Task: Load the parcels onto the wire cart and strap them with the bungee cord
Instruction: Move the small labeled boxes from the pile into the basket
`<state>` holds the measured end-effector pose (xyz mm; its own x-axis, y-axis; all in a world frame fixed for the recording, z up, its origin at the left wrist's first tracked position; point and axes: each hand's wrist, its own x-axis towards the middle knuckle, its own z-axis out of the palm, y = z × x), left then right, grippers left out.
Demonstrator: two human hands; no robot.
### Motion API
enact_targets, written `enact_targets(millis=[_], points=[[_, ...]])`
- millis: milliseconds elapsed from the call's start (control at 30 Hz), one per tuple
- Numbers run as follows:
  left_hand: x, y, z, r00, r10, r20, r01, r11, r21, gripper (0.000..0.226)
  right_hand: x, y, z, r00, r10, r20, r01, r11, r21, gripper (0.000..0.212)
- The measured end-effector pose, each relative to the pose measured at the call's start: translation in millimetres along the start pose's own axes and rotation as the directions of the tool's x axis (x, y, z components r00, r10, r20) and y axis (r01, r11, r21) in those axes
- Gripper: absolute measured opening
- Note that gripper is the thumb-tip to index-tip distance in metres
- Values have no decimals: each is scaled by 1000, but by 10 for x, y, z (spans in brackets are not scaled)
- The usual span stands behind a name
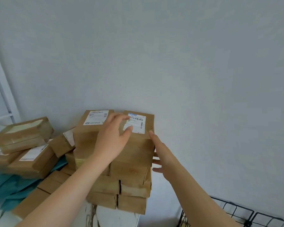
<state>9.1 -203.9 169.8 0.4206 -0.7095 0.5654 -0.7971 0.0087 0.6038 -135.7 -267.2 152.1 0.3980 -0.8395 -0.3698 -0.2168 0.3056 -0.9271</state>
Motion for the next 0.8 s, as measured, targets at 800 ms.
enact_targets(millis=[800], points=[[165, -32, -5, 990, -140, 34, 144, 953, -268, 52, -20, -150, -69, 994, 26, -111, 14, 939, 344, 26]])
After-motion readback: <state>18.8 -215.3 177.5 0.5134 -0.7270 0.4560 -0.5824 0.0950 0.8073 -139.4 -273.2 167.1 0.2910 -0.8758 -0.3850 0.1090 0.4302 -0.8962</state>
